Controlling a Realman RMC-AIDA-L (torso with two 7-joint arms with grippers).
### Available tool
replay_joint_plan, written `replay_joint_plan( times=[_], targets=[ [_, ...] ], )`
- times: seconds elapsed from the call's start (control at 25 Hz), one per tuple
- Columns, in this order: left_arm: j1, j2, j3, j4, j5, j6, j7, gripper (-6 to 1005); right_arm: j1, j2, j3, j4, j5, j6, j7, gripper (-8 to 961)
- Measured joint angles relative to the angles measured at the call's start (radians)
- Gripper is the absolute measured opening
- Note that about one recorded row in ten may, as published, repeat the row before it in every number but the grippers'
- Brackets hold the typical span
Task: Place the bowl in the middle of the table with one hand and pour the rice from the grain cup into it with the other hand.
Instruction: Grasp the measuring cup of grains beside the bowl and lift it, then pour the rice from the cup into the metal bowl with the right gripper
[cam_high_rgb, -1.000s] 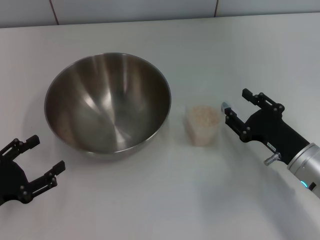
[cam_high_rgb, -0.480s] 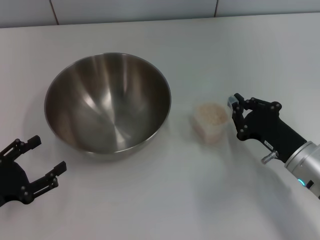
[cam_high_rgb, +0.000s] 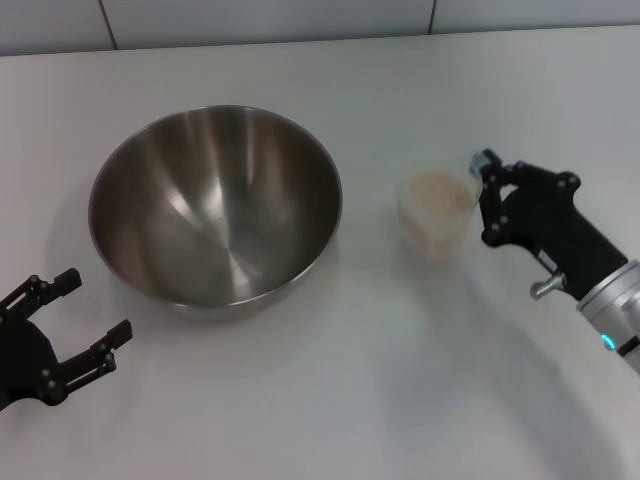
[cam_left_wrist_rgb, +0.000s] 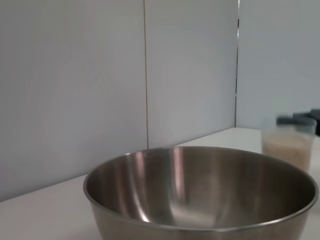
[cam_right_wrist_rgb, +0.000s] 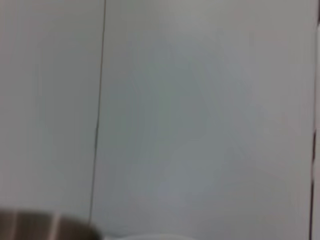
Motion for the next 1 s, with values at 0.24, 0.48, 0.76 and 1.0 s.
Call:
replay_joint_plan(
  times=[0.24, 0.48, 0.76, 1.0],
  targets=[
    [-0.001, 0.0, 0.001, 0.0, 0.0, -0.001, 0.0, 842, 0.051, 0.0, 0.079, 0.04, -0.002, -0.107, -0.163, 12],
    [-0.001, 0.0, -0.001, 0.0, 0.0, -0.001, 0.0, 842, 0.141, 0.001, 0.093, 0.128, -0.007, -0.121, -0.503, 12],
    [-0.01, -0.002, 0.003, 0.0, 0.0, 0.001, -0.003, 842, 0.191, 0.005, 0.084, 0.24, -0.025, -0.042, -1.098, 13],
    [-0.021, -0.003, 0.006, 0.0, 0.0, 0.001, -0.012, 842, 0.194, 0.005, 0.091, 0.265, -0.138, -0.014, -1.474, 12]
  ],
)
